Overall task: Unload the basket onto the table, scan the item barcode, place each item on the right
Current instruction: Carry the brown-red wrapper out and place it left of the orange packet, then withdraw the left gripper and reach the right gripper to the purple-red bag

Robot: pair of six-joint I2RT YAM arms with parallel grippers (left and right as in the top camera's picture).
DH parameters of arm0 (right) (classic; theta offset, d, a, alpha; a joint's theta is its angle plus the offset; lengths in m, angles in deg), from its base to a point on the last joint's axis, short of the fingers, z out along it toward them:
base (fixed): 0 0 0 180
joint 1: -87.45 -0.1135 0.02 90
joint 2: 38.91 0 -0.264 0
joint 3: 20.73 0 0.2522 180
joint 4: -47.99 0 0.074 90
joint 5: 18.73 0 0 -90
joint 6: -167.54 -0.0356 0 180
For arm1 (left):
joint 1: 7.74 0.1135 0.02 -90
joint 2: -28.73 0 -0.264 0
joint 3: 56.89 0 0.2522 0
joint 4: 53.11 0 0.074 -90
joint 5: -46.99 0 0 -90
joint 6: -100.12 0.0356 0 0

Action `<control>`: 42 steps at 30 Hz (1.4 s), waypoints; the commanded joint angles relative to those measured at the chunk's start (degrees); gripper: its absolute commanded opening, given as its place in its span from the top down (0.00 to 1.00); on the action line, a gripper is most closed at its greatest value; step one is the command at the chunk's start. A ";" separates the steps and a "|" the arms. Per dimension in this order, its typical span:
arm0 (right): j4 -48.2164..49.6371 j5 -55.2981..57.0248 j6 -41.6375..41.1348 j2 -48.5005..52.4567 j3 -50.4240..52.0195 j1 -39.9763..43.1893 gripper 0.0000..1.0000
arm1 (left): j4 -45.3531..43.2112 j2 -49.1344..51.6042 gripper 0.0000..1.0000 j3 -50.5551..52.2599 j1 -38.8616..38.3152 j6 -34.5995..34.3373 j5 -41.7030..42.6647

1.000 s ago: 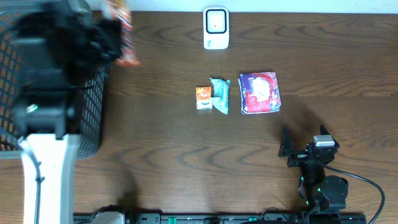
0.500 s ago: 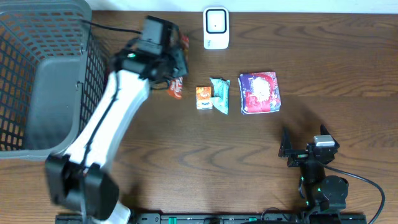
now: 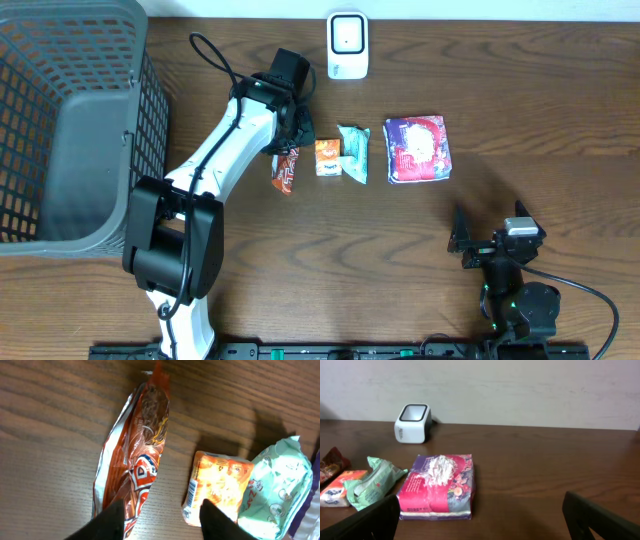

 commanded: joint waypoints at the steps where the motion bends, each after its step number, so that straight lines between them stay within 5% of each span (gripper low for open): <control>1: -0.24 0.07 0.83 -0.33 0.07 0.04 0.01 | 0.70 -2.60 0.50 -0.33 0.46 -0.20 -0.26; 9: -0.24 0.07 0.83 -0.33 0.07 0.04 0.01 | 2.29 -19.47 0.32 -1.84 4.04 0.00 -0.31; 13: -0.24 0.07 0.83 -0.31 0.07 0.04 0.01 | 9.62 -28.28 0.05 -1.84 4.81 0.00 -0.35; 22: -0.24 0.07 0.83 -0.33 0.07 0.04 0.01 | 25.40 -39.30 0.02 -1.84 4.81 0.00 -0.33; 31: 1.95 -0.92 -0.02 -0.31 0.07 0.04 0.01 | 26.86 -40.41 0.02 -1.84 4.81 0.00 -0.33; 39: 8.55 -26.67 -30.73 -0.33 0.07 0.04 0.01 | 26.86 -40.41 0.02 -1.84 4.81 -0.02 -0.33; 42: 13.84 -27.04 -43.04 -0.33 0.07 0.04 0.01 | 26.86 -40.41 0.02 -1.84 4.81 -0.02 -0.33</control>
